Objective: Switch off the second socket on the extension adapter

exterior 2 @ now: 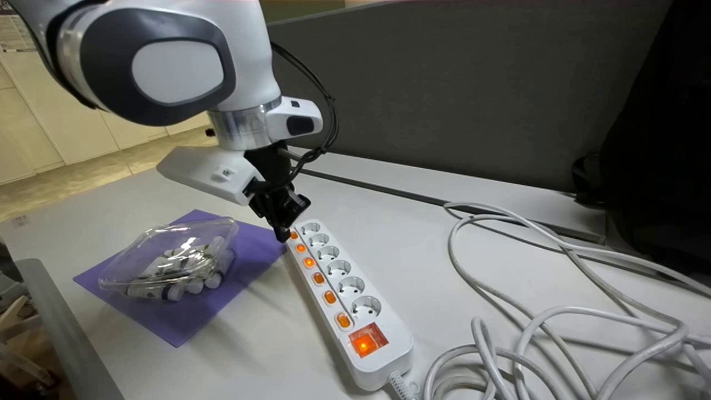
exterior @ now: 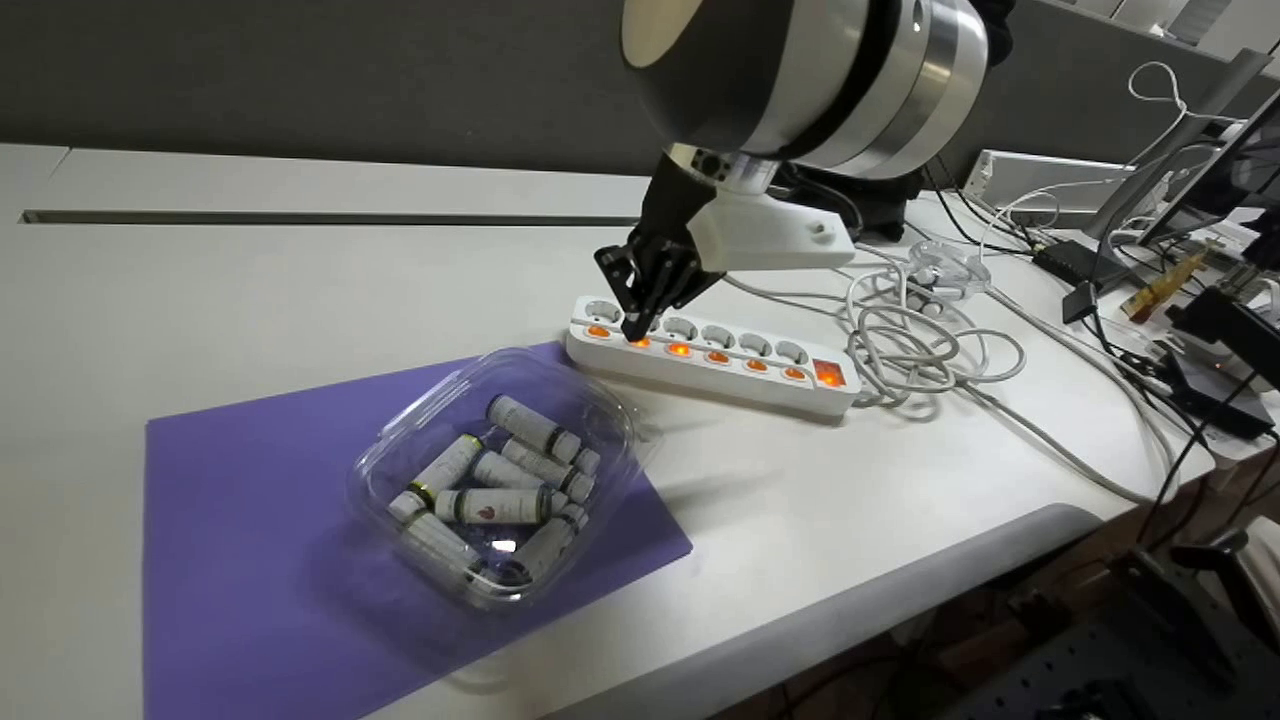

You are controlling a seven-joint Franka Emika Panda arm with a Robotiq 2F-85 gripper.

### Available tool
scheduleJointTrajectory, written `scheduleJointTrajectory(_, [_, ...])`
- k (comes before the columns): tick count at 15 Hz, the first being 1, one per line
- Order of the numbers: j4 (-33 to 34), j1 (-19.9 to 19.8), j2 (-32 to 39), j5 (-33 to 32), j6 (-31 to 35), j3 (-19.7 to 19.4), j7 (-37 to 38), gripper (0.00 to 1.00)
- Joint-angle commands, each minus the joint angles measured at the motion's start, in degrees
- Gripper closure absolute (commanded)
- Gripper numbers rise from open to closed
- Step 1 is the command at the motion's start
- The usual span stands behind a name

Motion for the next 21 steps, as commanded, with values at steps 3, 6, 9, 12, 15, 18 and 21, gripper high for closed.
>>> scheduleJointTrajectory(3, [1.4, 1.1, -0.2, 0.4, 0.2, -1.5, 2.5, 1.00])
scheduleJointTrajectory(6, [2.2, 2.0, -0.1, 0.0, 0.2, -2.9, 4.0, 1.00])
scheduleJointTrajectory(9, [3.3, 3.2, 0.5, -0.6, 0.1, -4.3, 5.3, 1.00])
scheduleJointTrajectory(12, [4.2, 5.0, 1.3, -1.6, -0.2, -6.1, 7.2, 1.00])
scheduleJointTrajectory(15, [4.2, 6.7, 2.2, -1.9, -0.2, -7.9, 9.2, 1.00])
scheduleJointTrajectory(18, [4.5, 7.4, 3.1, -1.8, -0.6, -8.7, 10.2, 1.00])
scheduleJointTrajectory(21, [4.4, 7.8, 3.5, -1.7, -0.5, -9.0, 10.6, 1.00])
